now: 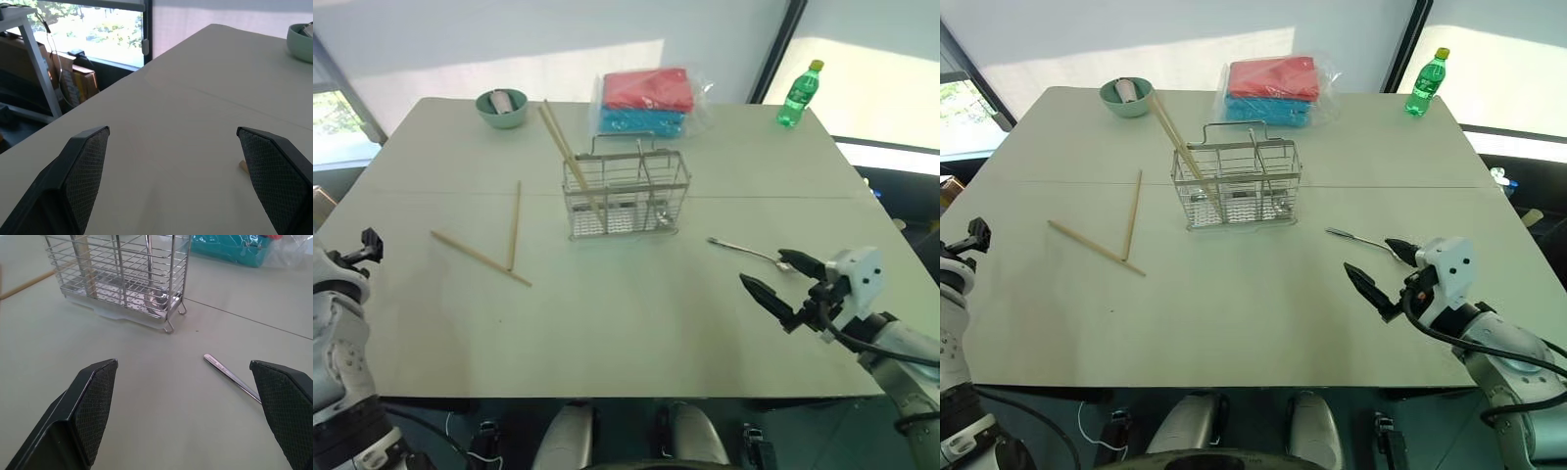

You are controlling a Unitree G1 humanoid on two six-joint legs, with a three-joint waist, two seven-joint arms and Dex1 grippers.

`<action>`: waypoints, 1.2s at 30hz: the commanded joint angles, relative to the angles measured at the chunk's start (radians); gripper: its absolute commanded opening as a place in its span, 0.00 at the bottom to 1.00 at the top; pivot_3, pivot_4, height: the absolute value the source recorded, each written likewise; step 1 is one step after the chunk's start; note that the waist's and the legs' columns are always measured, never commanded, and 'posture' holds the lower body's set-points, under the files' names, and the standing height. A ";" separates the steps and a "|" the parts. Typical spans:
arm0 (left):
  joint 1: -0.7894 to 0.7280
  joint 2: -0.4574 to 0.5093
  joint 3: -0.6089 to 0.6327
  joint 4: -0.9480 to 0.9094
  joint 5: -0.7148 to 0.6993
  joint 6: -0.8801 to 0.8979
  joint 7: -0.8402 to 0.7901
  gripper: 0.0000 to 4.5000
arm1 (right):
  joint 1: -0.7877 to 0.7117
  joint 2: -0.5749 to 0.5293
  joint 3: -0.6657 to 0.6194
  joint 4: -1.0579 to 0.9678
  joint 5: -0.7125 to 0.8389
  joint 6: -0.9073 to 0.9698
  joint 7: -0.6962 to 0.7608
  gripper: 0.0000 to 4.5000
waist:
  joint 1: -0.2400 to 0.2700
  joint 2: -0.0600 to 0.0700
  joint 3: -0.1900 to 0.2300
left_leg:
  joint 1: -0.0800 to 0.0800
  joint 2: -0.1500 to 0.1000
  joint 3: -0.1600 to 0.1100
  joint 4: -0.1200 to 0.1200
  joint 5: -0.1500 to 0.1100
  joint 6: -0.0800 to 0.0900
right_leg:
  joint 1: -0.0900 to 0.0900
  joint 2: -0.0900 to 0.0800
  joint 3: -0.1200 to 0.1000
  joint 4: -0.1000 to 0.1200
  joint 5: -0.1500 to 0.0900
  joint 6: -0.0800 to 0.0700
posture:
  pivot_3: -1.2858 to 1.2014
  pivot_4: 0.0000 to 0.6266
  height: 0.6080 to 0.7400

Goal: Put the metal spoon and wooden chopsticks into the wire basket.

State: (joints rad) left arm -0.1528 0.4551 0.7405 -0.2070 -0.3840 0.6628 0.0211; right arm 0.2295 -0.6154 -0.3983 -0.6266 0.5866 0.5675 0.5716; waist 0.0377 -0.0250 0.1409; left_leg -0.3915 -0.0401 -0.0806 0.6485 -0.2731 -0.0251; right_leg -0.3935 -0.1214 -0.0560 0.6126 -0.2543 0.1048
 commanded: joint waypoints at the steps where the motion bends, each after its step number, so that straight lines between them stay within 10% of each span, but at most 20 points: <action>1: -0.001 0.030 0.024 -0.041 -0.015 0.003 -0.004 0.98 | -0.003 -0.020 -0.026 -0.015 0.013 -0.013 0.018 1.00 | 0.002 0.000 0.000 | 0.000 0.000 0.000 0.000 0.000 0.000 | 0.000 0.000 0.000 0.000 0.000 0.000 | 0.52 0.24 0.45; 23: -0.002 0.052 -0.087 -0.136 -0.045 0.023 -0.083 0.98 | 0.008 -0.020 -0.028 0.253 -0.098 -0.308 0.181 1.00 | 0.002 0.000 0.000 | 0.000 0.000 0.000 0.000 0.000 0.000 | 0.001 0.000 0.000 0.000 0.000 0.000 | 0.52 0.24 0.45; 36: 0.026 0.370 -0.342 -0.332 -0.298 0.118 -0.660 0.98 | -0.436 -0.189 0.238 0.652 -0.301 -0.454 0.398 1.00 | -0.001 0.005 0.002 | 0.000 0.001 0.002 0.000 0.000 0.001 | 0.000 0.001 0.000 0.000 0.000 -0.001 | 0.52 0.24 0.45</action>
State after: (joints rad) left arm -0.1144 0.7925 0.4153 -0.4982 -0.6523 0.7821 -0.5636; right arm -0.1687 -0.7879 -0.1826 -0.0079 0.3110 0.1398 0.9367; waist 0.0363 -0.0203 0.1433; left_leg -0.3908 -0.0396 -0.0783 0.6486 -0.2727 -0.0245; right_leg -0.3931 -0.1205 -0.0561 0.6123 -0.2547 0.1033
